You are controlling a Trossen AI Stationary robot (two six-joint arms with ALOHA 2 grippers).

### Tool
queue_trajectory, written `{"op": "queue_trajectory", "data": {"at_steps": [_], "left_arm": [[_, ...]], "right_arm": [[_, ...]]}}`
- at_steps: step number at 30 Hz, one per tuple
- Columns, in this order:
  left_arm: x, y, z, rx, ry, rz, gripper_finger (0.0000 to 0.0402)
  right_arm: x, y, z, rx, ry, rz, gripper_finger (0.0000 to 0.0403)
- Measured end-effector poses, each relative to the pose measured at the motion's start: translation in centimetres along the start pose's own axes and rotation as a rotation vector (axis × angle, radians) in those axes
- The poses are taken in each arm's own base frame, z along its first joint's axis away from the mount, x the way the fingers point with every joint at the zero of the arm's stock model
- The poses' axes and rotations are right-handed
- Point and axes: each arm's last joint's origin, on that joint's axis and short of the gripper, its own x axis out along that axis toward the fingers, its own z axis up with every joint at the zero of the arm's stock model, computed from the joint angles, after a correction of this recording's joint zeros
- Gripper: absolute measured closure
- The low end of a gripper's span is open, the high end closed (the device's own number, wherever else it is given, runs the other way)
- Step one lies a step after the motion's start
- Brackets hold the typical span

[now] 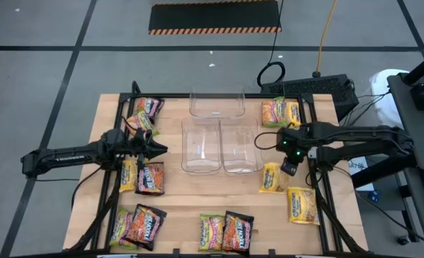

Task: Sort Maruchan noodles
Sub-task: Put the yellow noodle pack into the right transparent bin

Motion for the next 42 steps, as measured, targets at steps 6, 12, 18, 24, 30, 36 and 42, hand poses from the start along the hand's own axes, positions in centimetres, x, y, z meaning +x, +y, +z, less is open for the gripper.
{"op": "queue_trajectory", "data": {"at_steps": [6, 12, 18, 24, 30, 36, 42], "left_arm": [[0.0, 0.0, 0.0, 0.0, 0.0, 0.0, 0.0328], [0.0, 0.0, 0.0, 0.0, 0.0, 0.0, 0.0328], [0.0, 0.0, 0.0, -0.022, 0.0, 0.0, 0.0328], [0.0, 0.0, 0.0, -0.027, 0.0, 0.0, 0.0328], [0.0, 0.0, 0.0, -0.027, 0.0, 0.0, 0.0328], [0.0, 0.0, 0.0, -0.027, 0.0, 0.0, 0.0328], [0.0, 0.0, 0.0, -0.027, 0.0, 0.0, 0.0328]], "right_arm": [[-1.3, -0.4, -1.1, 0.035, -0.129, -0.064, 0.0403], [-2.0, -0.8, -1.9, 0.047, -0.204, -0.108, 0.0403], [-2.6, -1.0, -2.6, 0.025, -0.245, -0.097, 0.0403], [-3.0, -1.4, -3.0, 0.026, -0.316, -0.168, 0.0403], [-3.6, -1.3, -2.8, 0.039, -0.389, -0.226, 0.0403], [-6.3, -0.5, -2.9, 0.01, -0.475, -0.248, 0.0403], [-10.2, 0.7, -3.0, -0.07, -0.625, -0.283, 0.0403]]}}
